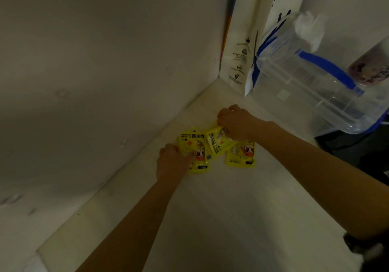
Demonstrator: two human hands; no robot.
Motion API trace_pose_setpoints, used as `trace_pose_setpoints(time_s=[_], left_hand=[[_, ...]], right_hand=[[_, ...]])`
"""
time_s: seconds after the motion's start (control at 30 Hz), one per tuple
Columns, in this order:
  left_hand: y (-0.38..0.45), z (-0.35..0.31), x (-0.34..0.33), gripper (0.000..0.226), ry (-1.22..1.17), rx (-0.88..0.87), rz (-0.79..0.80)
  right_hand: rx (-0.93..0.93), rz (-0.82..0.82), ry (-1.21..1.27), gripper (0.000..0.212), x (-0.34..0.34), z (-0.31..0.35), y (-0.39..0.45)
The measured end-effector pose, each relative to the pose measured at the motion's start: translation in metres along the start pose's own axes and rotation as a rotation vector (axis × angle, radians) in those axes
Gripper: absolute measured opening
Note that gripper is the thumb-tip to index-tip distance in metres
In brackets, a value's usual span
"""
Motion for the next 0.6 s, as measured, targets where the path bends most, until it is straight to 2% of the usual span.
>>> trace_pose_setpoints(time_s=[0.1,0.17,0.27,0.4,0.5,0.6], left_hand=[[-0.002,-0.017,-0.004,0.081,0.016,0.025,-0.059],[-0.005,-0.023,-0.01,0.086,0.093,0.026,-0.105],[-0.003,-0.023,-0.018,0.087,0.123,0.008,-0.137],[0.002,-0.024,-0.019,0.085,0.026,0.026,-0.11],[0.004,-0.024,-0.02,0.079,-0.062,0.037,-0.094],[0.005,-0.023,-0.021,0.073,-0.135,0.054,-0.096]], right_hand=[[-0.013,0.033,-0.001,0.049,-0.008,0.004,0.006],[-0.021,0.0,0.011,0.051,-0.013,0.005,0.008],[-0.032,-0.067,0.022,0.054,-0.013,0.004,0.011],[-0.045,-0.001,0.055,0.073,-0.007,0.001,0.012],[-0.027,0.029,0.001,0.066,-0.004,0.0,0.013],[-0.013,-0.024,0.004,0.055,-0.001,-0.002,0.009]])
Point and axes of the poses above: each hand's wrist, its own y-axis towards the middle knuckle, its own x-axis out of the back of the hand, z = x × y, the point moved 2 cm from there along y, towards the middle knuckle, and after that the axes turned 10 degrees about x, right-handed, at the moved point
